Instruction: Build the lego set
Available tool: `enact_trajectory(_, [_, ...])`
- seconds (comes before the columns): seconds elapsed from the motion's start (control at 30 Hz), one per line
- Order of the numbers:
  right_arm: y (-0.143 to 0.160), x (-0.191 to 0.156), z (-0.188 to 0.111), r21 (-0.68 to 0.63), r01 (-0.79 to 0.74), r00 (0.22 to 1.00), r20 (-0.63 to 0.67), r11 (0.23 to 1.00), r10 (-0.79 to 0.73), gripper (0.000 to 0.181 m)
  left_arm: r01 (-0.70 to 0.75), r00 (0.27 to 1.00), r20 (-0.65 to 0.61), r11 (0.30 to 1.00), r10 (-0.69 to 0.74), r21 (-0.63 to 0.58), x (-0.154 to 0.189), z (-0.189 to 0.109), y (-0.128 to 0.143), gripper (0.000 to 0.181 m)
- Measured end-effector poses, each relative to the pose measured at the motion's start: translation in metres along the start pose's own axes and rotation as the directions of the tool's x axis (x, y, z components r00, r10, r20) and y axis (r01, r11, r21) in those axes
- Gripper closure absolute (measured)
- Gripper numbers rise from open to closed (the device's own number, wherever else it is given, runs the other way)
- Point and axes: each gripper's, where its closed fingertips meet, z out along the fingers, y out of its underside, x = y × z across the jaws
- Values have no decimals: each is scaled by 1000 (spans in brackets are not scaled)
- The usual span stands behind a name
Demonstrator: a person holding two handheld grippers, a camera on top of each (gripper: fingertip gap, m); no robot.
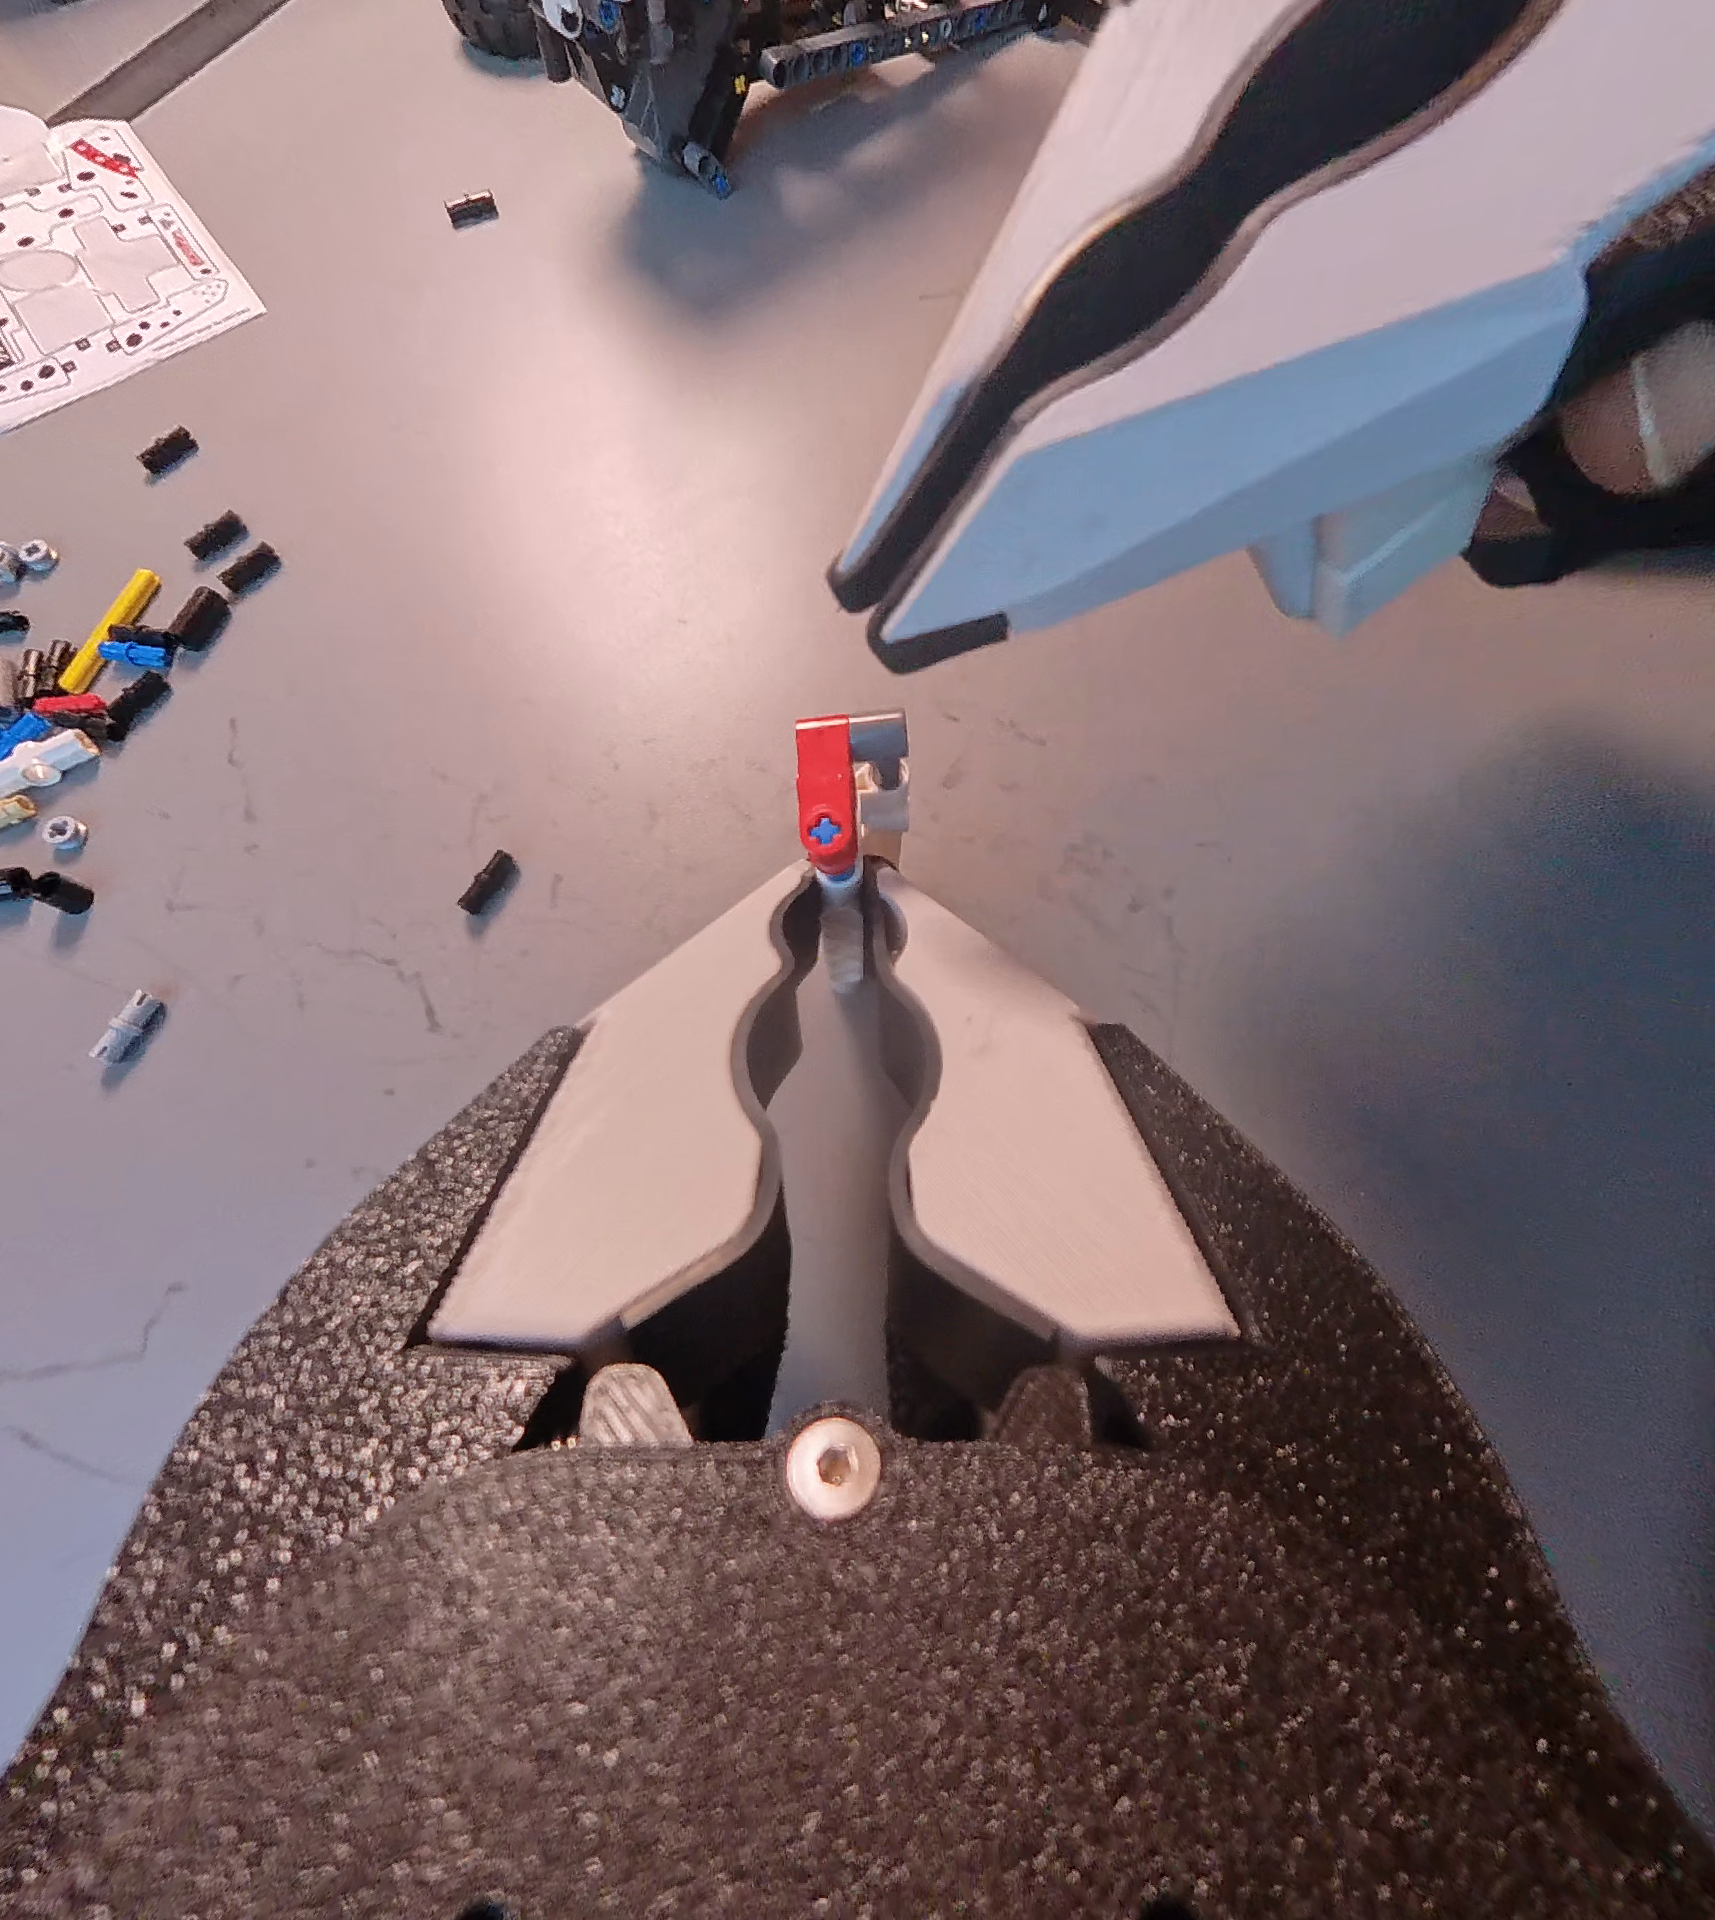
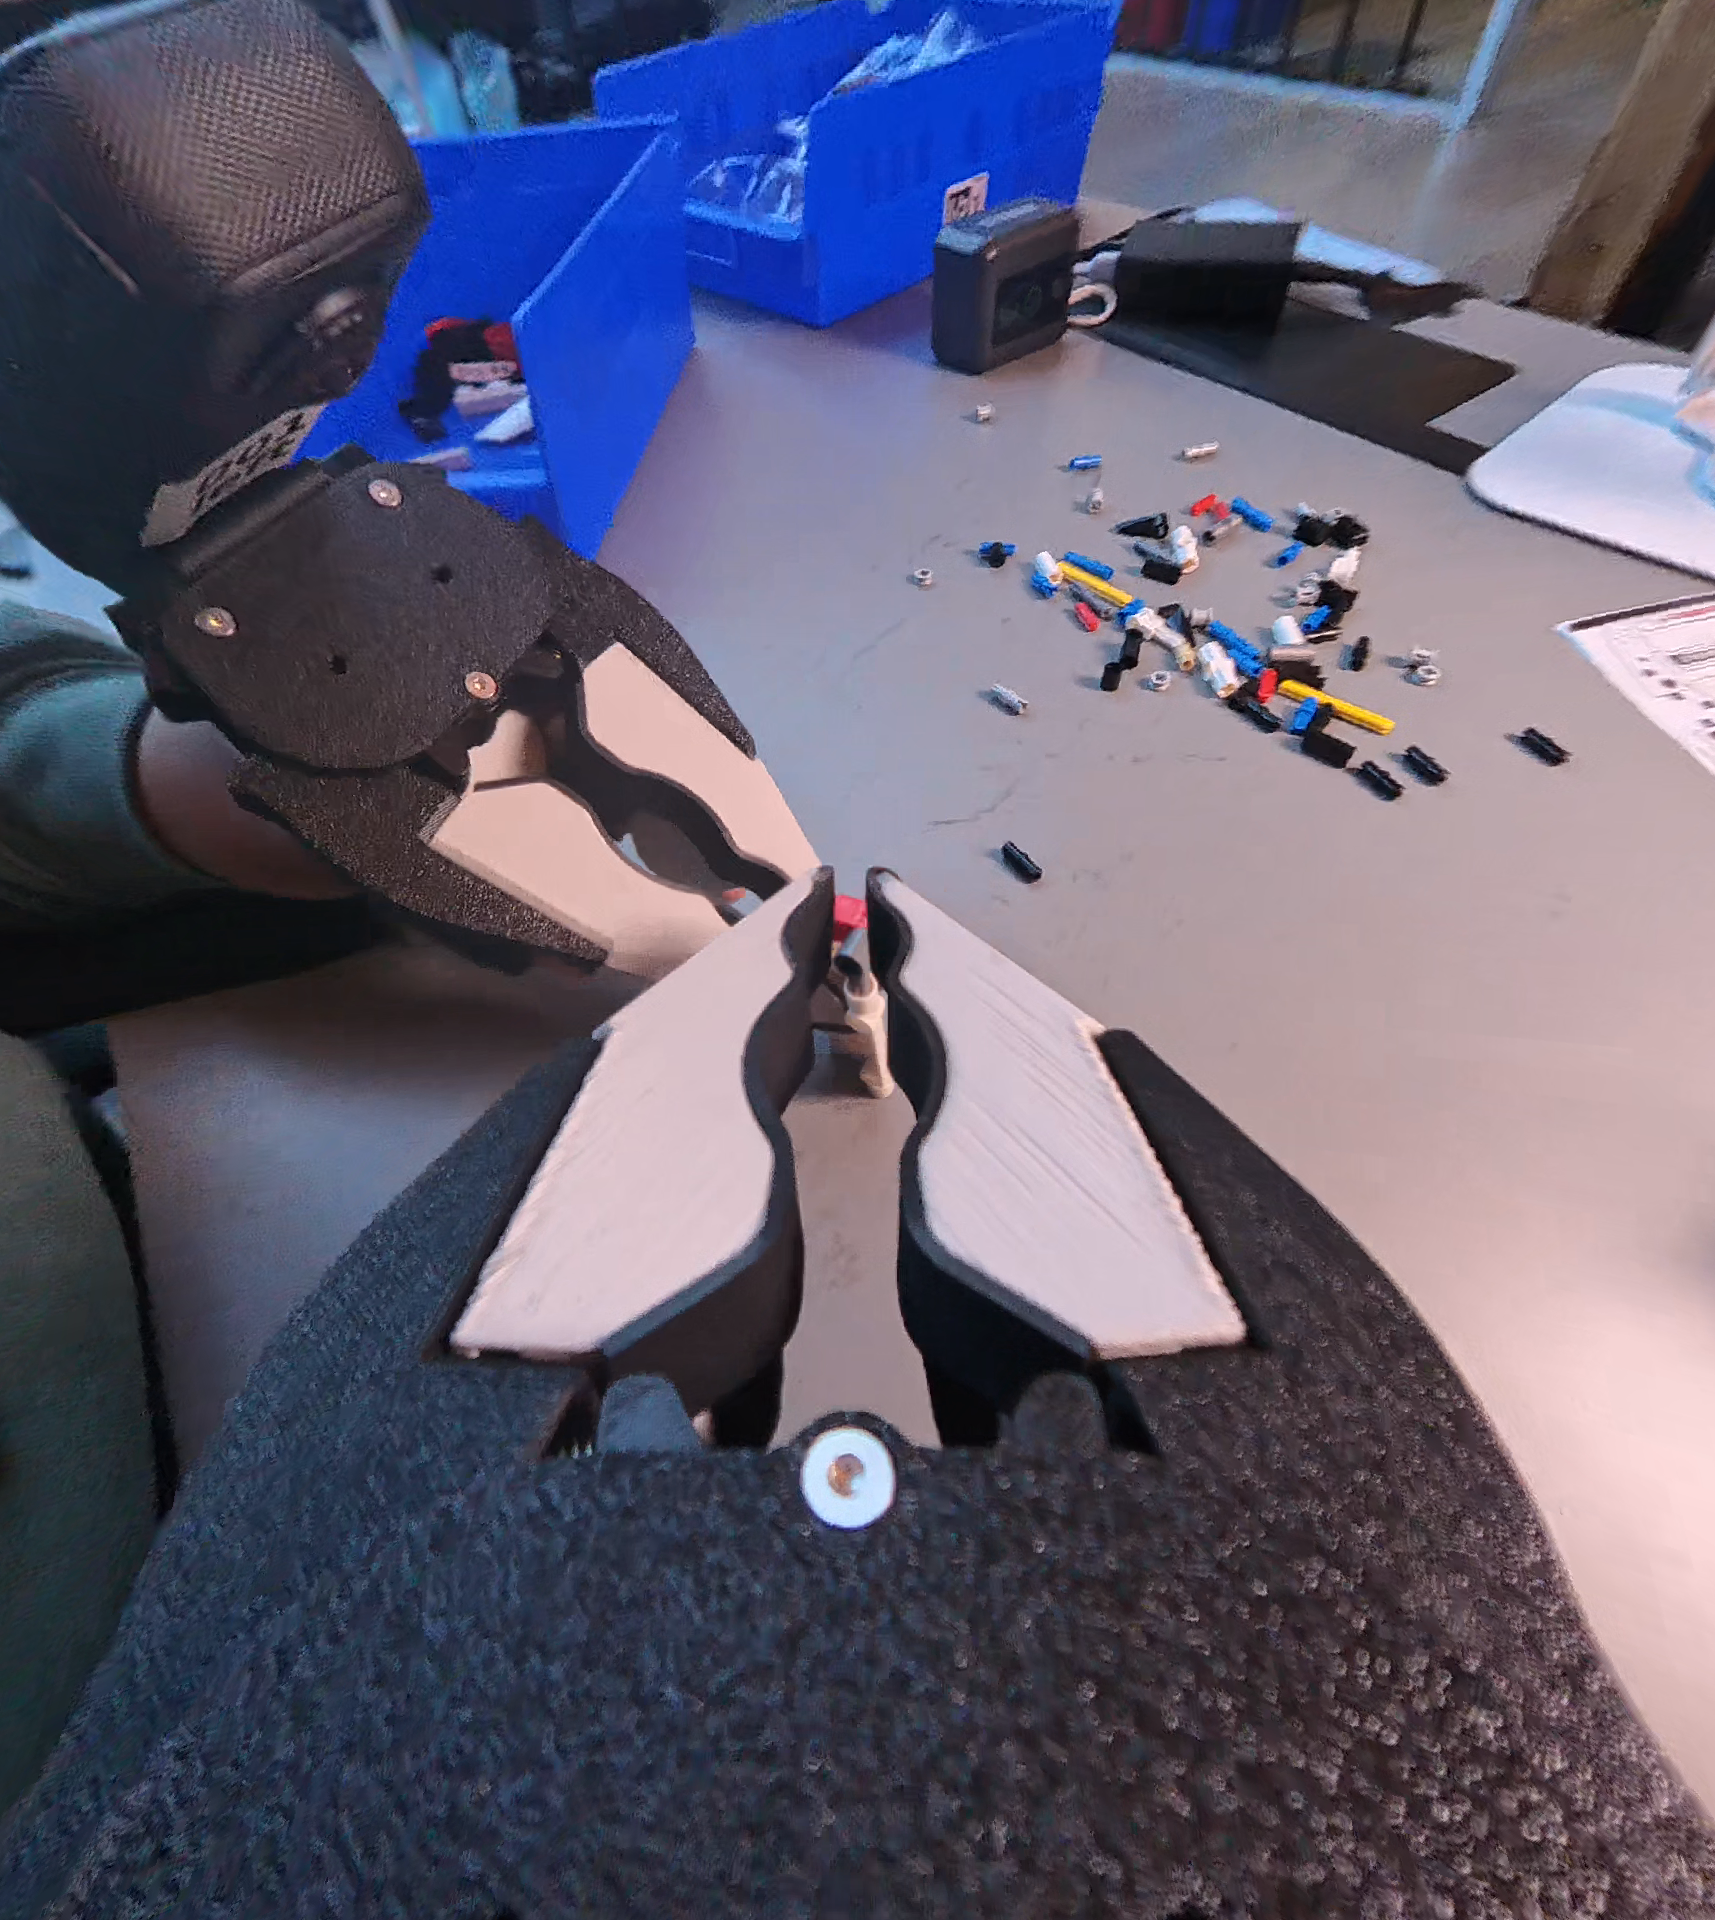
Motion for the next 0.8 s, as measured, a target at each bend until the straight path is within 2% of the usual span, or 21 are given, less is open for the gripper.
enact_trajectory(0.13, [17,2,11,-169,40,996,90,985,-25,181,-3,1000,1,1000,3,0,0,0,0,174])
enact_trajectory(0.53, [18,-1,8,-129,66,994,94,990,-54,181,1,1000,-25,1000,-1,-1,2,0,0,174])
enact_trajectory(0.6, [16,-1,5,-144,142,982,142,979,-122,181,-15,1000,-27,1000,15,-4,2,0,0,174])
enact_trajectory(0.7, [1,-8,-3,-147,348,908,298,926,-294,162,-42,998,-54,999,42,-3,2,0,0,174])
enact_trajectory(0.8, [12,-3,0,-224,633,740,455,741,-495,146,-87,992,-94,996,86,0,4,0,0,175])
